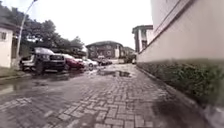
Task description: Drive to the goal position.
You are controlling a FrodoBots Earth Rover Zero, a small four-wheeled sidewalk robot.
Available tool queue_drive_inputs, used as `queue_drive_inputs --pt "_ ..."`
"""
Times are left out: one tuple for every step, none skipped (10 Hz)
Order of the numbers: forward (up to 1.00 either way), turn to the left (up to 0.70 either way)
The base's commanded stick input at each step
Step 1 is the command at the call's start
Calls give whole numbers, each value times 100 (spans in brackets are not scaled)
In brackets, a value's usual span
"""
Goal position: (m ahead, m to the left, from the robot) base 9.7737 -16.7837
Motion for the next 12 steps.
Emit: queue_drive_inputs --pt "70 -35" --pt "70 -35" --pt "70 -35" --pt "70 -35" --pt "70 -35" --pt "70 -8" --pt "70 3" --pt "70 3" --pt "70 3" --pt "70 3" --pt "70 3" --pt "70 3"
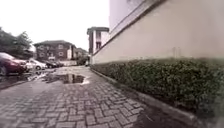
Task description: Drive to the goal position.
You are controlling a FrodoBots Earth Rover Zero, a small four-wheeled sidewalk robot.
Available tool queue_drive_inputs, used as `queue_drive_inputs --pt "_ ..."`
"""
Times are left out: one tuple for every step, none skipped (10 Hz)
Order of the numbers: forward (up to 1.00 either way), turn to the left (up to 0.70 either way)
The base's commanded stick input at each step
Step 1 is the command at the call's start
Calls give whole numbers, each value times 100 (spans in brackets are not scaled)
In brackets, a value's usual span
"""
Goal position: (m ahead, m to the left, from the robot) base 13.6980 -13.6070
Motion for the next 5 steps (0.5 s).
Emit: queue_drive_inputs --pt "70 3" --pt "69 3" --pt "69 3" --pt "69 3" --pt "69 3"
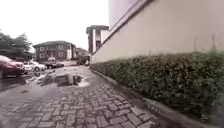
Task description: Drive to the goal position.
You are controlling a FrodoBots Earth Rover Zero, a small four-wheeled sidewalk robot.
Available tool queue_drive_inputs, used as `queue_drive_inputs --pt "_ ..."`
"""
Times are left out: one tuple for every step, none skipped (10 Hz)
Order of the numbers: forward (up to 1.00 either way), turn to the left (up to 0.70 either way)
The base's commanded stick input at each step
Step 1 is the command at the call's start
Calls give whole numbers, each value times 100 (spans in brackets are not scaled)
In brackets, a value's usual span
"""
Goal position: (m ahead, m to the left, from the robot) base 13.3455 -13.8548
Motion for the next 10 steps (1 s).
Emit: queue_drive_inputs --pt "69 17" --pt "69 35" --pt "69 35" --pt "69 3" --pt "69 3" --pt "69 3" --pt "69 3" --pt "69 3" --pt "69 3" --pt "69 3"
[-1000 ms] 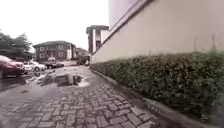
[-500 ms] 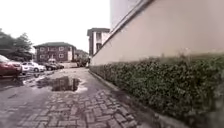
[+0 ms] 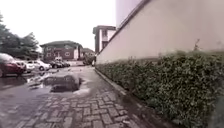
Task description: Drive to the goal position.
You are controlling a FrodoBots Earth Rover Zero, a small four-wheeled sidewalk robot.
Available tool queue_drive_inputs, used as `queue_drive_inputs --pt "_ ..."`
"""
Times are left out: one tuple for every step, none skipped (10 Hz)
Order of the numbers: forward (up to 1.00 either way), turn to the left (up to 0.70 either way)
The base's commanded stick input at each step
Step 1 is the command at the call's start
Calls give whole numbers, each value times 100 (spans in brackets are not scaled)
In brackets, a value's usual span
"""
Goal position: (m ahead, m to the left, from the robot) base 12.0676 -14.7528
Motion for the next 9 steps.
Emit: queue_drive_inputs --pt "69 3" --pt "69 3" --pt "69 3" --pt "69 3" --pt "69 3" --pt "69 21" --pt "69 26" --pt "69 5" --pt "69 3"
